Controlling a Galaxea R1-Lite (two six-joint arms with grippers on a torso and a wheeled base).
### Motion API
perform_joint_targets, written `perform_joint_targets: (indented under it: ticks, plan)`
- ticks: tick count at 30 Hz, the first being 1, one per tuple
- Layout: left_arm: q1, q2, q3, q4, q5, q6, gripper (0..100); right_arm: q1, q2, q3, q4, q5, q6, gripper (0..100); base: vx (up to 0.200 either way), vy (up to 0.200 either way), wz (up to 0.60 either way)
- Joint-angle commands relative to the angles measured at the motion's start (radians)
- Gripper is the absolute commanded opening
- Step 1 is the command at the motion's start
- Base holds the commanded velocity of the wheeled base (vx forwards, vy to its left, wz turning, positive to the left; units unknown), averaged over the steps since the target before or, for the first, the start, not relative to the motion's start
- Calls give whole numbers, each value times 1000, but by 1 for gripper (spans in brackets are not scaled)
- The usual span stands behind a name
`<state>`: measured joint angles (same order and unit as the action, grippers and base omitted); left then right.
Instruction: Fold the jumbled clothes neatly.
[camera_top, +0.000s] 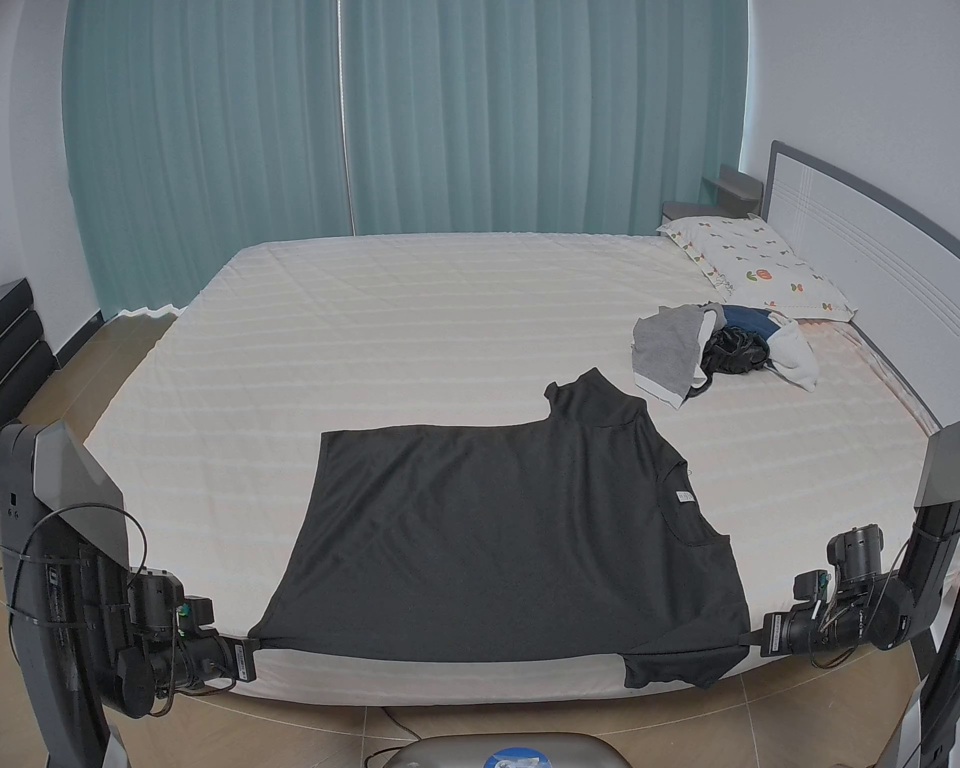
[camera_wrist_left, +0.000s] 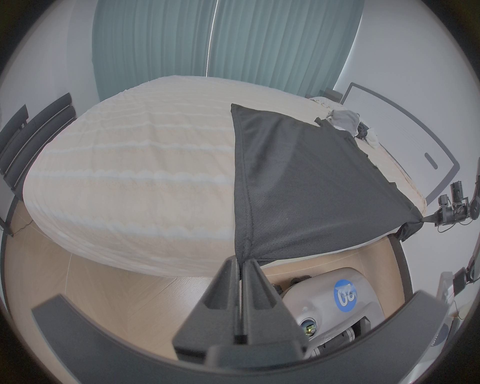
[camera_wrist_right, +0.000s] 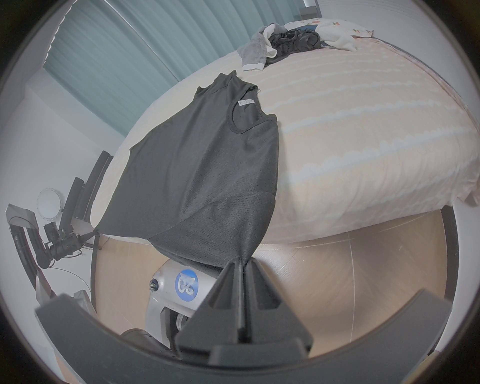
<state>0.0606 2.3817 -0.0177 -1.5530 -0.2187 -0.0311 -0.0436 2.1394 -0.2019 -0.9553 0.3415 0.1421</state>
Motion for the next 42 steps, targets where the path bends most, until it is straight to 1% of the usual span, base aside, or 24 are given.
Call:
perform_joint_targets:
  ticks: [1,5,10,15,19,21,26,28,33,35,38,41,42]
  plan:
    - [-16,34,16,-9,22,-1,0,-10,2,21,-2,-2,-9,0,0,0,0]
    - [-21,30,16,33,30,0,0,-12,-3,33,-2,-2,-26,0,0,0,0]
    - [-27,-61,16,186,35,26,0,-24,-1,47,0,-4,-55,0,0,0,0]
    - [-50,-75,16,225,44,37,0,-24,-9,67,-2,-4,-58,0,0,0,0]
    - [-58,-111,16,314,53,39,0,-25,-9,82,-3,-4,-84,0,0,0,0]
    - [-58,-136,15,333,52,37,0,-35,-3,79,-3,-2,-93,0,0,0,0]
    - [-58,-199,12,329,48,16,0,-36,-44,58,-8,5,-84,0,0,0,0]
    - [-58,-225,2,329,45,-10,0,-36,-72,42,-11,7,-78,0,0,0,0]
    - [-67,-259,-56,312,42,-132,0,-30,-138,-21,1,7,-44,0,0,0,0]
    - [-71,-256,-77,306,42,-150,0,-27,-145,-36,1,7,-36,0,0,0,0]
    - [-78,-253,-139,306,52,-205,0,-18,-148,-91,3,7,-29,0,0,0,0]
    - [-82,-251,-165,306,53,-227,0,-13,-145,-120,6,7,-29,0,0,0,0]
    - [-85,-249,-191,306,53,-250,0,-10,-139,-157,23,7,-29,0,0,0,0]
